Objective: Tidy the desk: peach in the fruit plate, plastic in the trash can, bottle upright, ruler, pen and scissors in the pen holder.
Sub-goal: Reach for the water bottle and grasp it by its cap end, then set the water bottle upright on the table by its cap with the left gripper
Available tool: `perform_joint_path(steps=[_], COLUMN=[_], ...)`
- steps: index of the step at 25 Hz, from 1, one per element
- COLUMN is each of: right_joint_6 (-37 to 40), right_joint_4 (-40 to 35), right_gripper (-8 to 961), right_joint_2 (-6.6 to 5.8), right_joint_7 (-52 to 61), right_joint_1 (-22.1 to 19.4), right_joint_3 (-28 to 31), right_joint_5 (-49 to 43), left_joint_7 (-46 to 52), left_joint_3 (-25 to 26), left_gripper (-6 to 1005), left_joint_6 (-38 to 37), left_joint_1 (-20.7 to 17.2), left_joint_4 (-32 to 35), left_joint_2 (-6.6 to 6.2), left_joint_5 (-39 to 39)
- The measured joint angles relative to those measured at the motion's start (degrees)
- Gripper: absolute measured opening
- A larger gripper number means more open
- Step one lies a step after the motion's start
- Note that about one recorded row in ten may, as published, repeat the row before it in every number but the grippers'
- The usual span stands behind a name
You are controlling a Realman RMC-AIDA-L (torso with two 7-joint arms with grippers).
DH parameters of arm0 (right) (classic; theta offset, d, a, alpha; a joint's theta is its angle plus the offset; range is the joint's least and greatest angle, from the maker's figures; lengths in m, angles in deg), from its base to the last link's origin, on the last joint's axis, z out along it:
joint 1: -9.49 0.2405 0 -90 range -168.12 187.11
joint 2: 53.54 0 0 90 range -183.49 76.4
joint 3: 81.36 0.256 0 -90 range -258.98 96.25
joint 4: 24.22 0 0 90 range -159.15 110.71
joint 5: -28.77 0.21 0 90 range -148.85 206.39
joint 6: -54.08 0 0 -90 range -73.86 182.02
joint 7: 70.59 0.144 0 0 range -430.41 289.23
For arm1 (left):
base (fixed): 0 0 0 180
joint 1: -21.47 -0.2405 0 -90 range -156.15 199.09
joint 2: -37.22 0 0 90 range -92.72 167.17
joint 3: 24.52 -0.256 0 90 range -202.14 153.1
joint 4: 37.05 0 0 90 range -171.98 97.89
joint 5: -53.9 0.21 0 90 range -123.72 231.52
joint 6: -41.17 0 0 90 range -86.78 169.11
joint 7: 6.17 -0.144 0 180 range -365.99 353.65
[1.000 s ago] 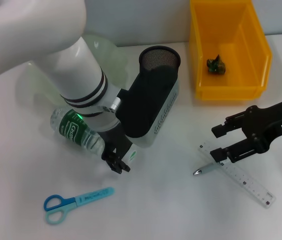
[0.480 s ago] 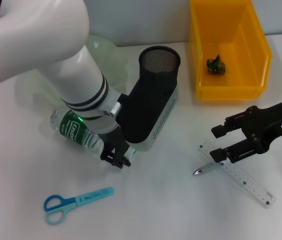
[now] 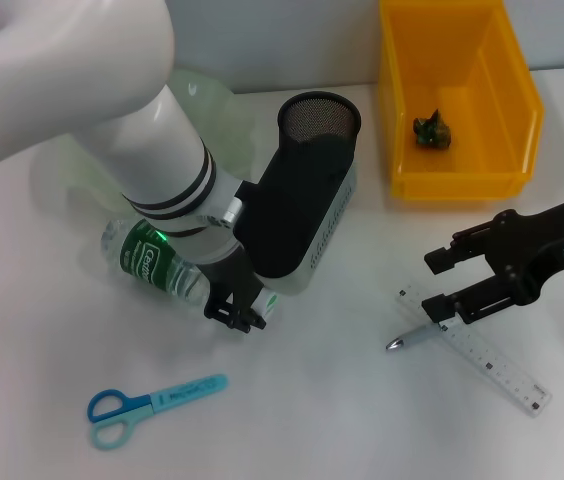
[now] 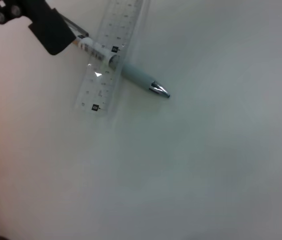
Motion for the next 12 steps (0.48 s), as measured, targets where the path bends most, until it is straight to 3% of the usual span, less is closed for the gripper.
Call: perform_joint_path(steps=[6,9,12], right_joint_6=[0.06,0.23,0.33], right_joint_4=[0.0,-0.06,-0.06], right_gripper=[756,756,756], right_joint_2=[-0.14,-0.39,-0.7], right_joint_7=[0.0,-0.03,-0.09], right_joint_1=[-0.13,-0.29,-0.31], right_joint_3=[0.04,0.04,0.04], right_joint_5=[-0.04,-0.38,-0.42], left_joint_7=[1.9,4.2,5.01], left_joint_3=[1.94,6.6,8.16], left_gripper=[420,420,420], left_joint_6=[-0.48,-2.37,-2.75], left_joint_1=[-0.26,-1.92,-2.83], left_joint_4=[0.61,3.33,4.6], left_joint_2=[0.0,-0.04,-0.13], left_joint_5=[-0.02,-0.34,-0.43])
